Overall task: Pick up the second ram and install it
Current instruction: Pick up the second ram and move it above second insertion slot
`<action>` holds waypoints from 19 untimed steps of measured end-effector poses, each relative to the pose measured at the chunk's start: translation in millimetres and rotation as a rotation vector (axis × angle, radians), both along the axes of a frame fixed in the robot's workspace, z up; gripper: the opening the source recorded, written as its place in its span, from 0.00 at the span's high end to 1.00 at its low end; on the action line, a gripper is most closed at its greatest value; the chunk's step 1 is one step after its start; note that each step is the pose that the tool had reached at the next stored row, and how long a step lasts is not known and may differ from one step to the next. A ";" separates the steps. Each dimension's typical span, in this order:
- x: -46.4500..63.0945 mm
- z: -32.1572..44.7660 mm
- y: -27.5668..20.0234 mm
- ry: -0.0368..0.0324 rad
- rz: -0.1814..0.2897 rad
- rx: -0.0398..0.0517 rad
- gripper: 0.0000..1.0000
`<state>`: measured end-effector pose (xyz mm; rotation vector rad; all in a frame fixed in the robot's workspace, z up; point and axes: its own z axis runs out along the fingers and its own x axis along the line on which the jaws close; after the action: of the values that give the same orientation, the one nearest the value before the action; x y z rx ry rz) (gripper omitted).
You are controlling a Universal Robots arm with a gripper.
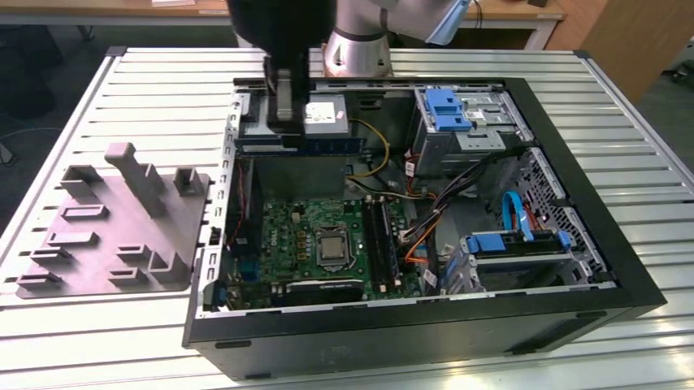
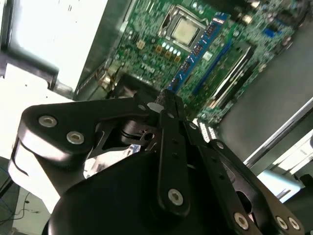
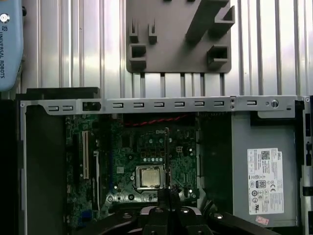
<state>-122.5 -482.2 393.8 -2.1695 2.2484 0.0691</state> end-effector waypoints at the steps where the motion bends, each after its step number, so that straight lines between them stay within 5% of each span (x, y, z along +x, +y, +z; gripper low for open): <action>1: 4.3 0.0 -0.1 0.0004 0.000 0.0000 0.89; 9: 29.4 -8.0 -1.0 0.0062 0.000 0.0000 0.89; 19: 39.4 -16.7 -1.3 0.0080 0.000 0.0000 0.89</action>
<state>-83.1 -483.4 377.1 -2.1730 2.2527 0.0780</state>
